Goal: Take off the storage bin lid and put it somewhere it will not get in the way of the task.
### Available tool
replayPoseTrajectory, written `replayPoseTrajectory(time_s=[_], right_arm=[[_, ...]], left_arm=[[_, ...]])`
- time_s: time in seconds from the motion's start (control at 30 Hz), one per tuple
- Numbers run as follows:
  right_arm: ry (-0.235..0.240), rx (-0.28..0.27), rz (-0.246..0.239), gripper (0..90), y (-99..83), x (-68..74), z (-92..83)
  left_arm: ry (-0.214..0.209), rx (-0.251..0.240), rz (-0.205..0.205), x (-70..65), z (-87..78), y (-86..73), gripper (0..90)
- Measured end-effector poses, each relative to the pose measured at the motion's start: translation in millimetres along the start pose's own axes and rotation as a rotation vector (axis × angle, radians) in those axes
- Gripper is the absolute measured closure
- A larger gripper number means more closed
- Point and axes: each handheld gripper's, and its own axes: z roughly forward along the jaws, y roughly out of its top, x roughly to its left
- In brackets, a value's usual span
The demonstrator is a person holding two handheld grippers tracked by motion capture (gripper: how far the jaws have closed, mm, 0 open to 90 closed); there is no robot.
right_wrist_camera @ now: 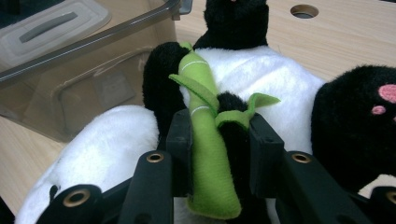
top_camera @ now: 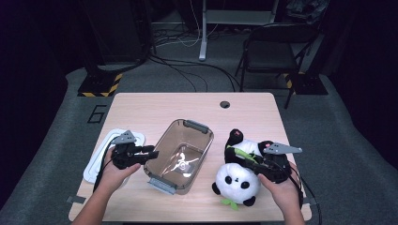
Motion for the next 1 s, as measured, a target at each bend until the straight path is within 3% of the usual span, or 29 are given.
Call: replayPoseTrajectory(time_s=[0.23, 0.47, 0.63, 0.77, 1.0], right_arm=[[0.023, 0.0, -0.025, 66.6, 1.9, 1.6, -2.3], [0.083, -0.022, -0.066, 66.6, 2.4, 2.3, -6.9], [0.13, -0.041, -0.086, 66.5, 3.6, 3.5, -11.0], [0.122, -0.046, -0.073, 66.5, 5.4, 3.2, -14.6], [0.126, -0.059, -0.063, 66.5, 10.5, 3.9, -23.7]], left_arm=[[0.009, -0.014, 0.01, 0.7, 0.0, -0.7, 55.2], [0.016, -0.014, 0.014, 2.6, 0.9, -1.8, 53.7], [-0.005, -0.012, 0.0, 2.3, 3.4, -3.1, 56.4], [-0.001, 0.0, 0.021, -0.7, 4.6, -3.2, 58.4], [-0.025, 0.001, 0.017, -2.7, 1.0, -3.4, 58.6]])
